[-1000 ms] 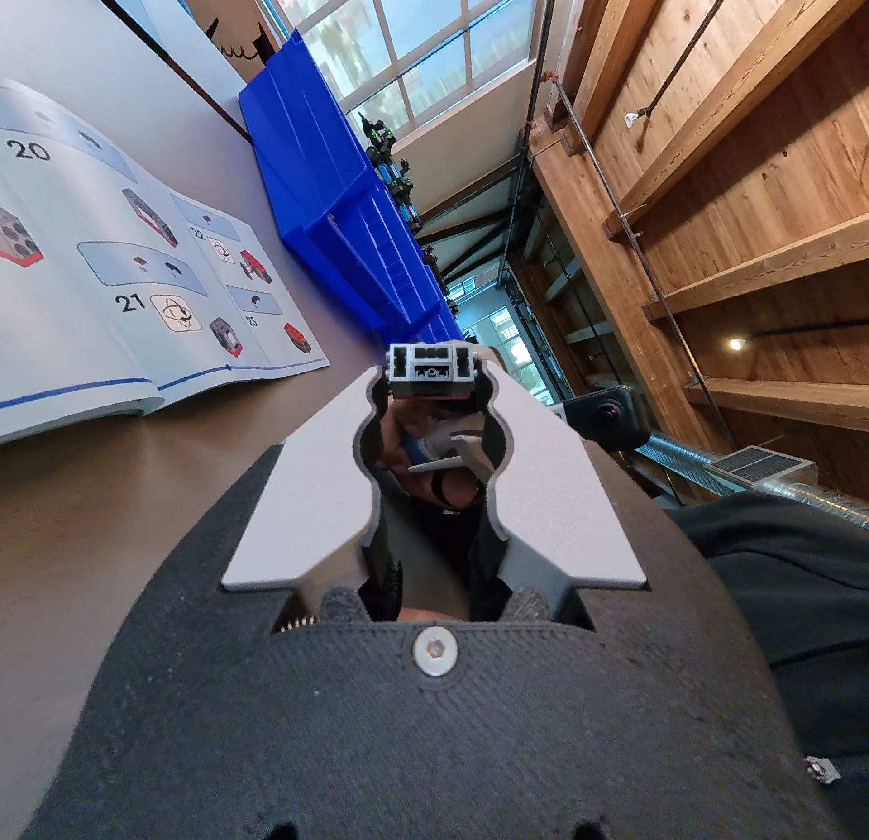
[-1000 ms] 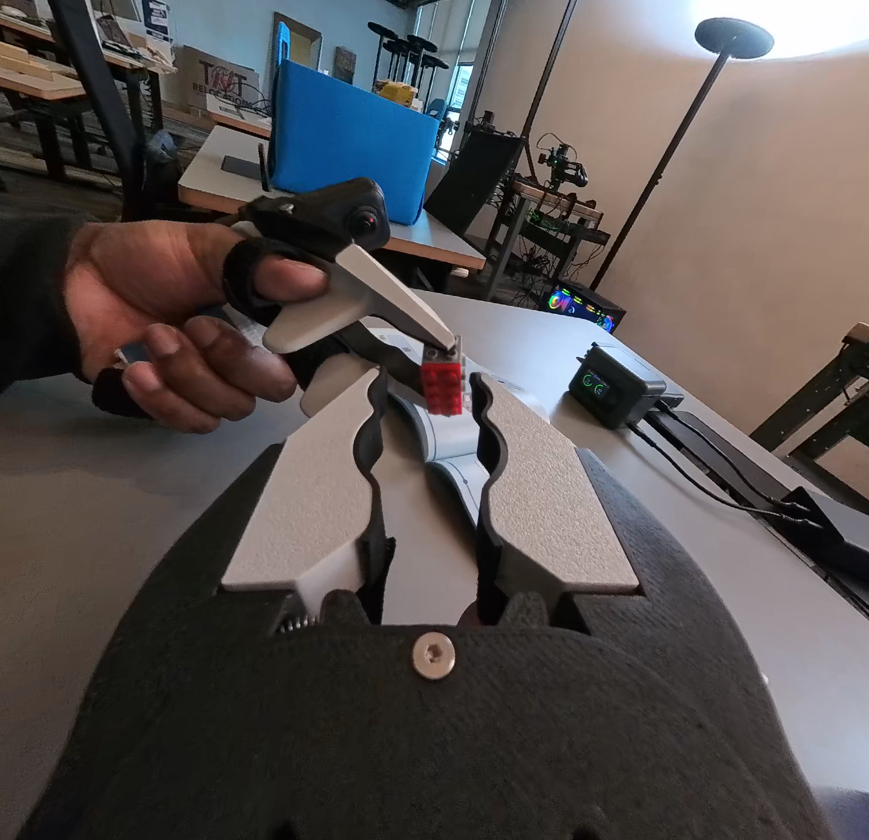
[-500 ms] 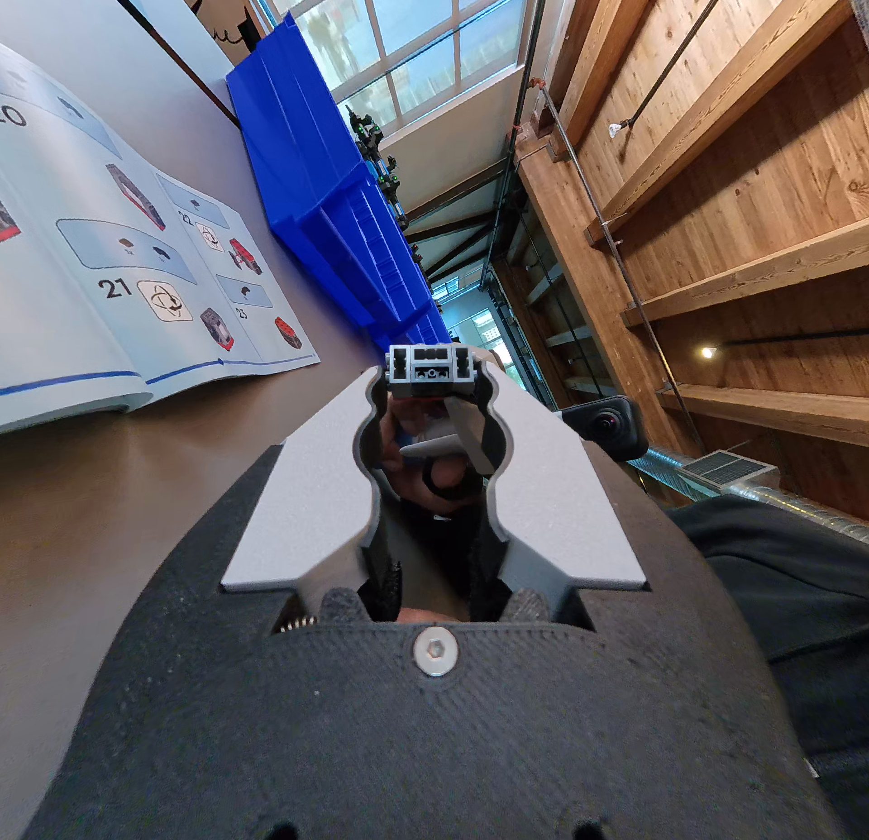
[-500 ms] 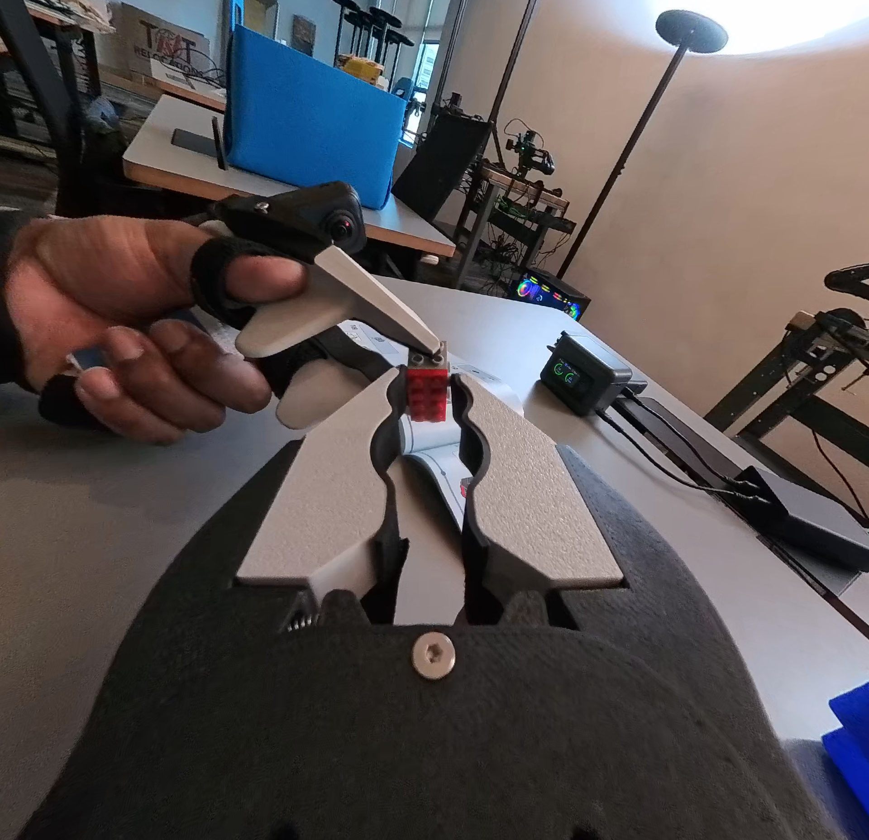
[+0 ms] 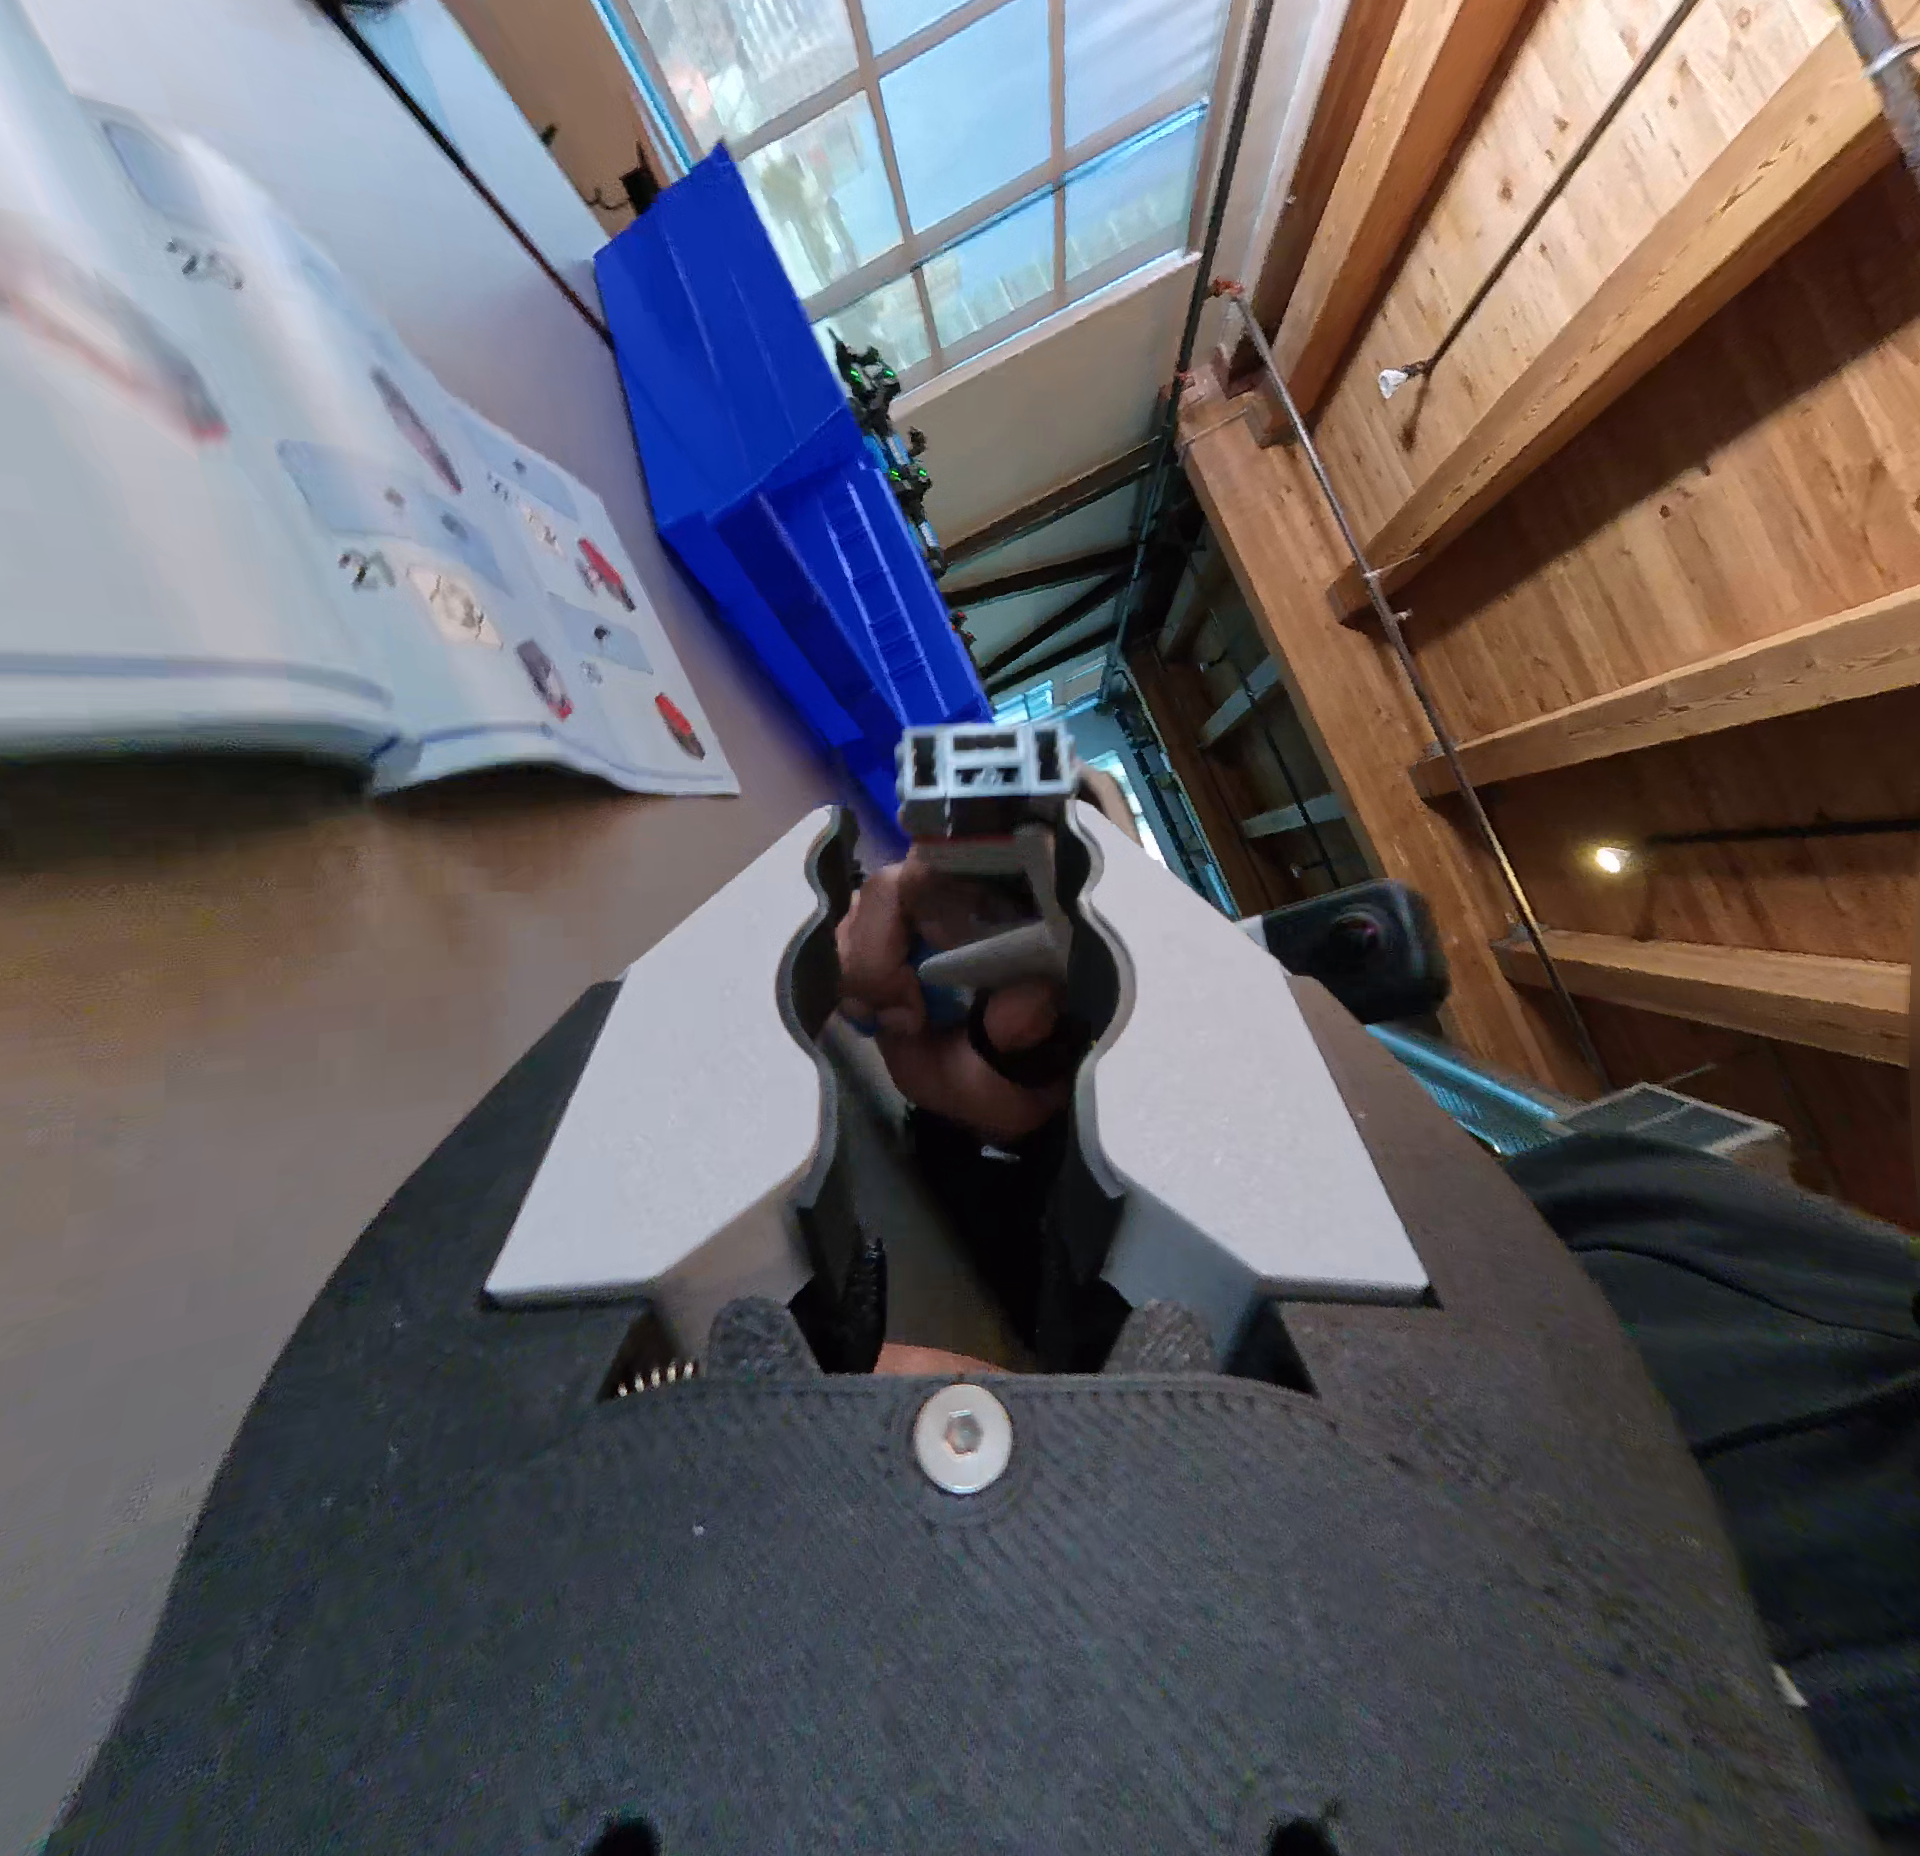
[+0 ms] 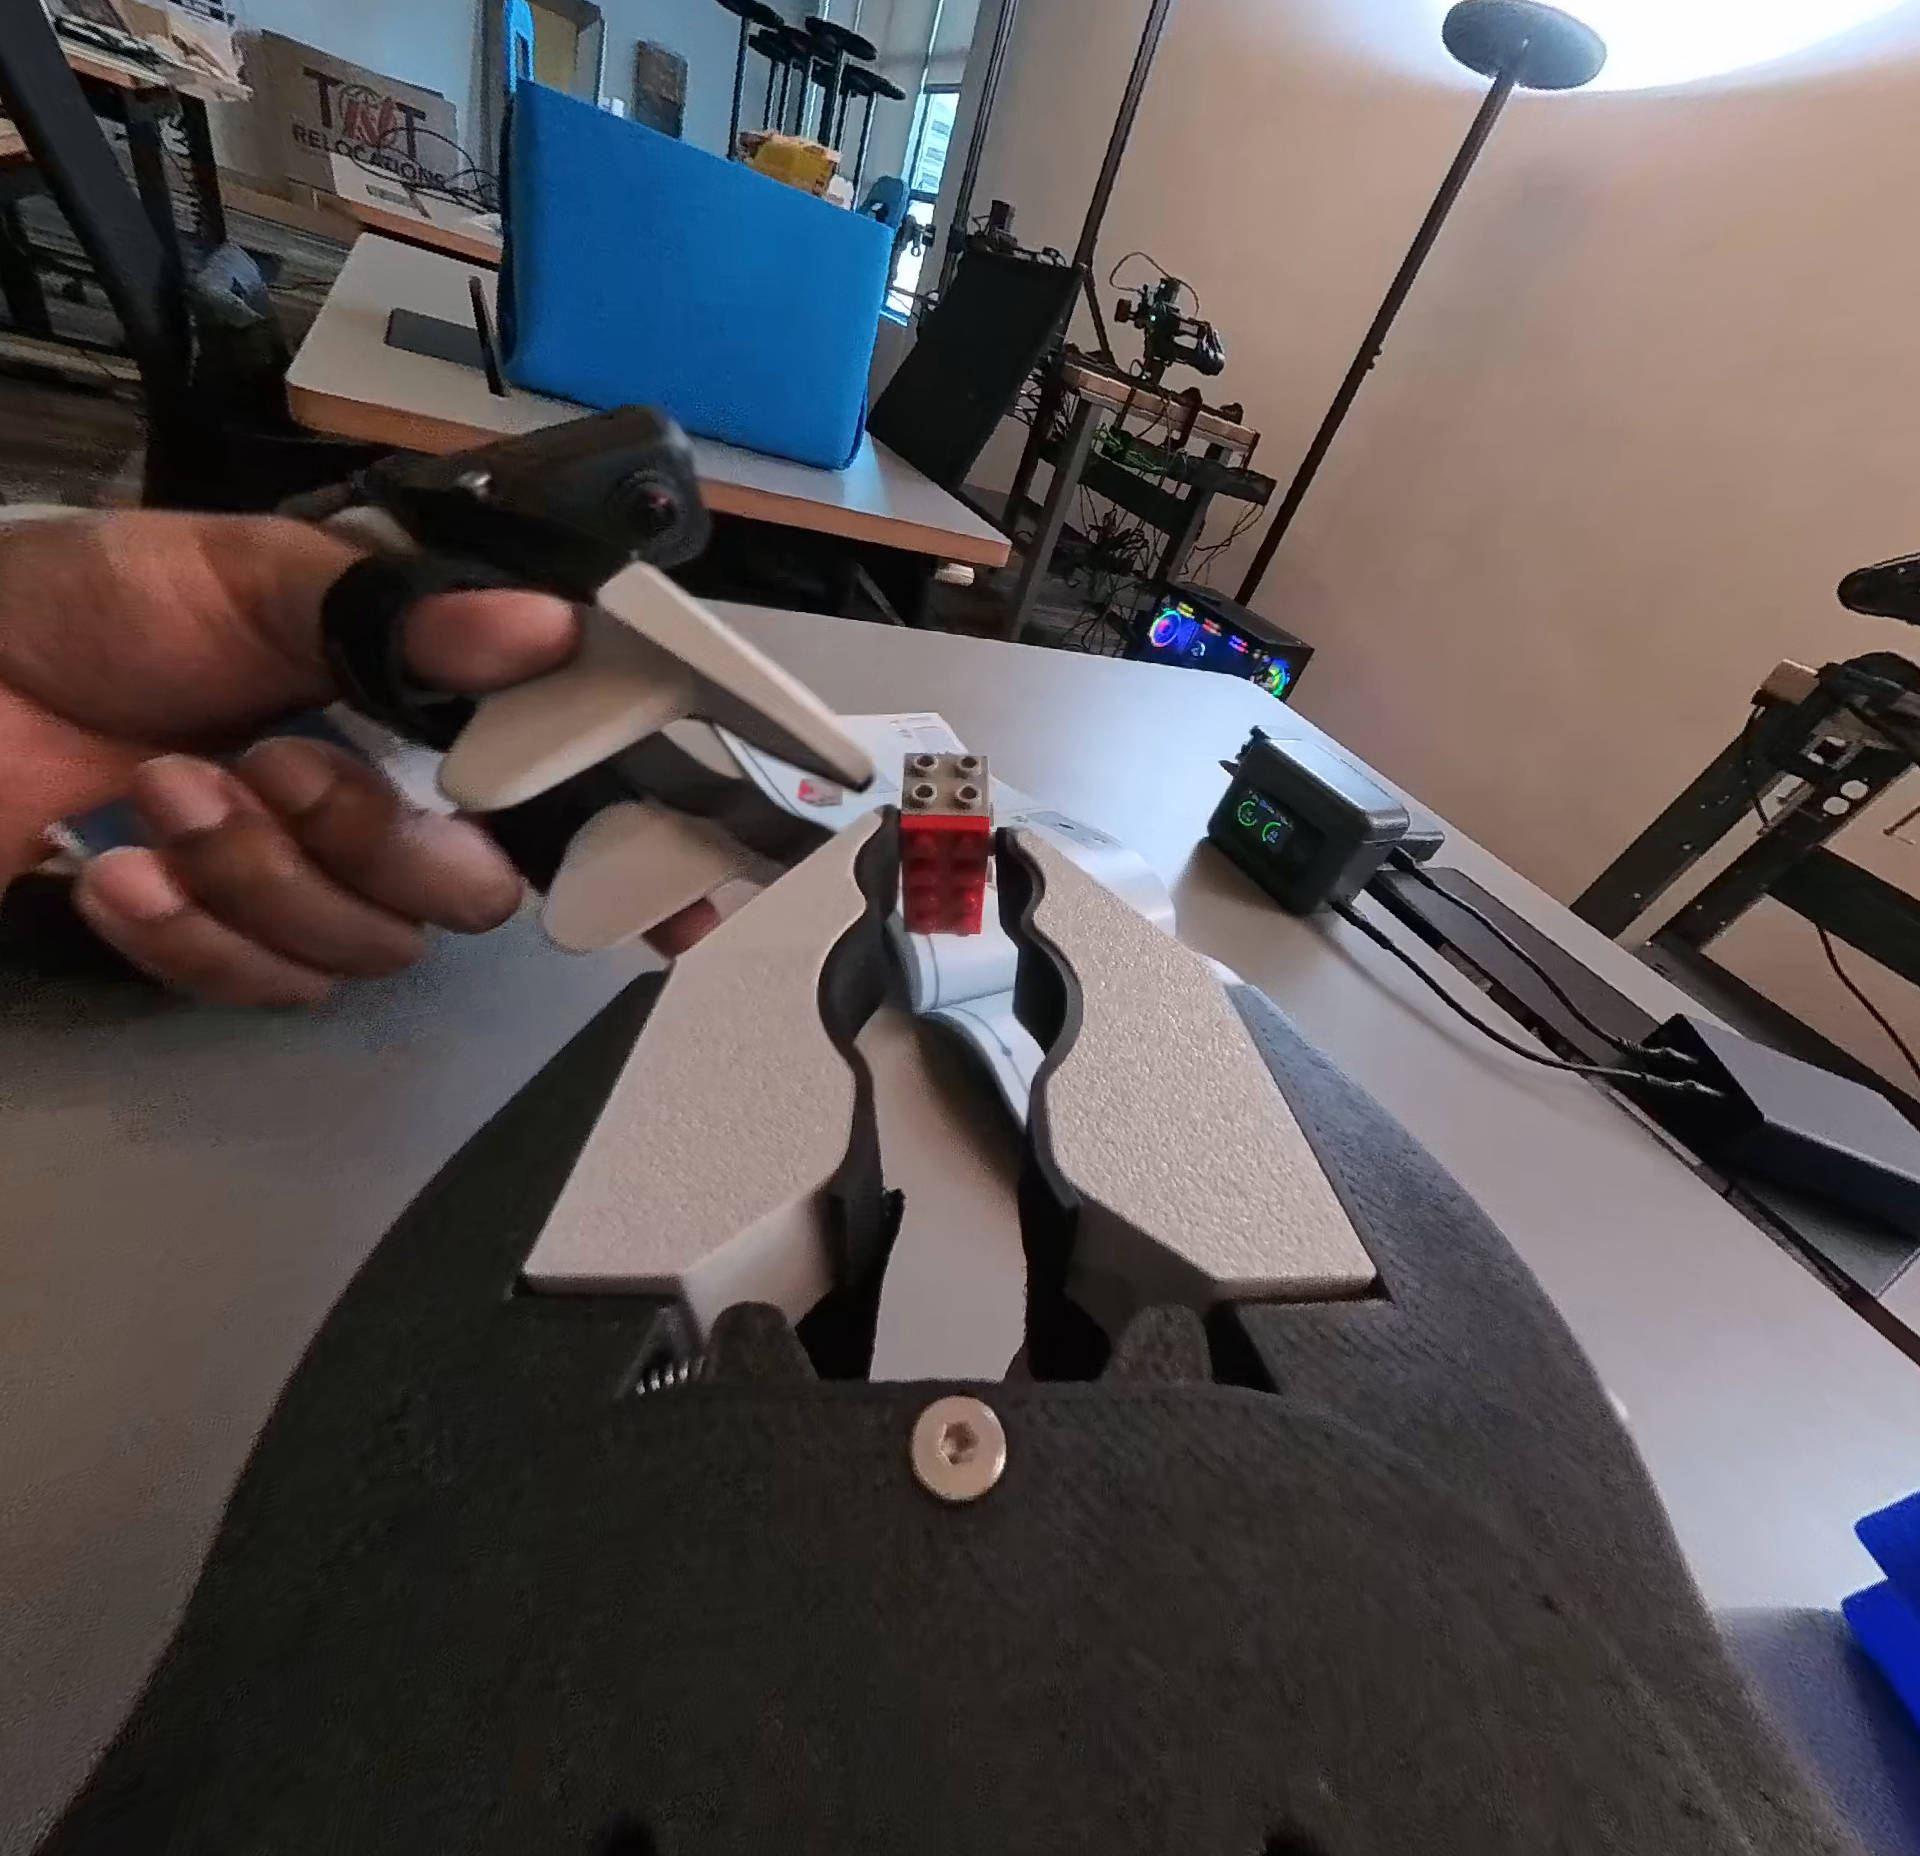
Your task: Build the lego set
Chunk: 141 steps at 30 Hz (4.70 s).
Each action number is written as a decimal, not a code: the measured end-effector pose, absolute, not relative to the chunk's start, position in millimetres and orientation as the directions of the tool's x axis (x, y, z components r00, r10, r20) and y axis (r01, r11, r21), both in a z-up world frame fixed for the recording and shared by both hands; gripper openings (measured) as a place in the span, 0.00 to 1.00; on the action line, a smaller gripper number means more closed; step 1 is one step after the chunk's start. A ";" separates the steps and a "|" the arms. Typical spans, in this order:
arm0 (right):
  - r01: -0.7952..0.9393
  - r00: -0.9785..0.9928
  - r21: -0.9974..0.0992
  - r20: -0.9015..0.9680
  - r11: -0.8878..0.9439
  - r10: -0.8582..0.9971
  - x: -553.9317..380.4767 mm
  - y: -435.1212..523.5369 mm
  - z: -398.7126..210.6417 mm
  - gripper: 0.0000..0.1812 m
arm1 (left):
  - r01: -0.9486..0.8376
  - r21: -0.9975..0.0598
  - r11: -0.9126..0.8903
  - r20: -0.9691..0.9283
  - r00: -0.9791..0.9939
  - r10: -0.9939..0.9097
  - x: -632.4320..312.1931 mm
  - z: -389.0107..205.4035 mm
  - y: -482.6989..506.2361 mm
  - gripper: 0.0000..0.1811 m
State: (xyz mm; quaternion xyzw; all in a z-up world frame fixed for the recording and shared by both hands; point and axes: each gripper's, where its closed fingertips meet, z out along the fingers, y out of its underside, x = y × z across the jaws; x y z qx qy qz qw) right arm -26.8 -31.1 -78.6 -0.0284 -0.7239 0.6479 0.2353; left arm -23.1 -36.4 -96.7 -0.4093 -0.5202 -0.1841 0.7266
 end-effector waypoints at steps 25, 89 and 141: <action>-0.256 -0.890 -0.943 0.316 0.213 0.330 -7.5 -45.4 -89.1 0.09 | 0.656 -0.388 0.648 0.912 0.374 0.167 -9.2 -98.0 -46.6 0.22; 0.024 -0.930 -0.849 0.174 0.527 0.323 -10.3 50.1 -95.8 0.10 | 0.645 -0.393 0.655 0.908 0.386 0.165 -4.0 -95.5 -59.6 0.20; 0.222 -0.861 -0.586 0.257 0.779 0.439 -73.9 93.3 -170.2 0.14 | 0.642 -0.390 0.661 0.908 0.387 0.160 -3.0 -94.9 -67.1 0.20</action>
